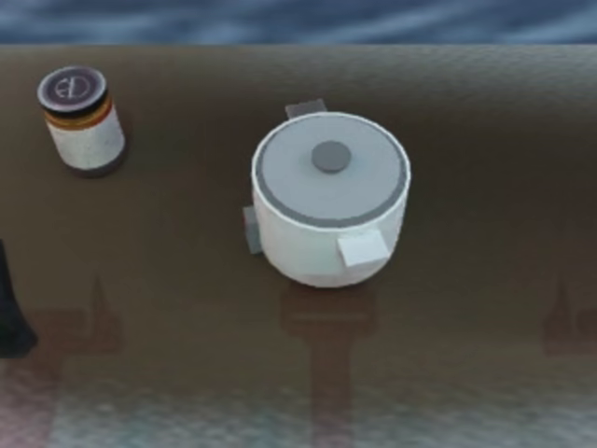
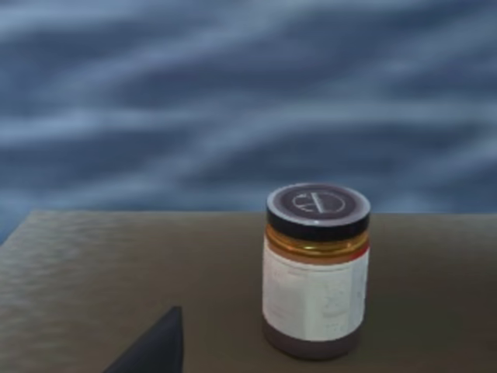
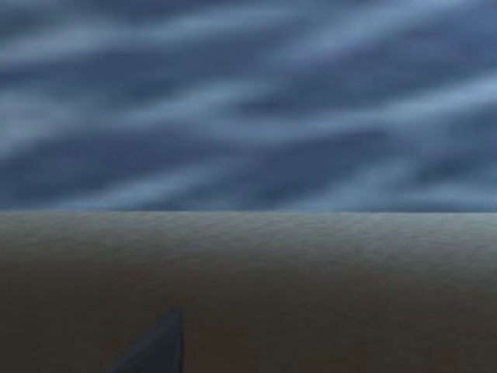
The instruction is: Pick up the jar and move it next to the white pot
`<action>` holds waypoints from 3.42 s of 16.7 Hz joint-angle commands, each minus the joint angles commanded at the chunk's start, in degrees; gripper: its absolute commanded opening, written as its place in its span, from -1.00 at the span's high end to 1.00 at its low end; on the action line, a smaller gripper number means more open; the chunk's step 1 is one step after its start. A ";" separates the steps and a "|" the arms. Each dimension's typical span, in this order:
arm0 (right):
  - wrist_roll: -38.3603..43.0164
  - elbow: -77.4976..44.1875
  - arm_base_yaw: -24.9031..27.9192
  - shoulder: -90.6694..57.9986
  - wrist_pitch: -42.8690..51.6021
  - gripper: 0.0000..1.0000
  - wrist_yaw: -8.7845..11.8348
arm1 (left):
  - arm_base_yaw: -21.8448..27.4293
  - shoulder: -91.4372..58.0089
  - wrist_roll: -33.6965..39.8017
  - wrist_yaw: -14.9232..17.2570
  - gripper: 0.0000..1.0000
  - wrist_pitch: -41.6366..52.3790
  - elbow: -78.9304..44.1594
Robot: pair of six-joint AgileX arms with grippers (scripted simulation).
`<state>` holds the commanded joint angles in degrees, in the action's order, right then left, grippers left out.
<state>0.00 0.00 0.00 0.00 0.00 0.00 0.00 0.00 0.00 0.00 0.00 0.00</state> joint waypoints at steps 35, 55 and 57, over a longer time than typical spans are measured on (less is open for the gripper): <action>0.00 0.00 0.00 0.00 0.00 -1.00 0.00 | 0.05 -138.06 -34.11 8.65 -1.00 81.10 -137.01; 0.00 0.00 0.00 0.00 0.00 -1.00 0.00 | -0.56 -156.02 -39.74 7.92 -1.00 84.22 -159.28; 0.00 0.00 0.00 0.00 0.00 -1.00 0.00 | -0.42 -154.74 -39.65 7.89 -1.00 80.14 -153.48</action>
<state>0.00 0.00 0.00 0.00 0.00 0.00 -0.42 -154.74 -39.65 7.89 80.14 -153.48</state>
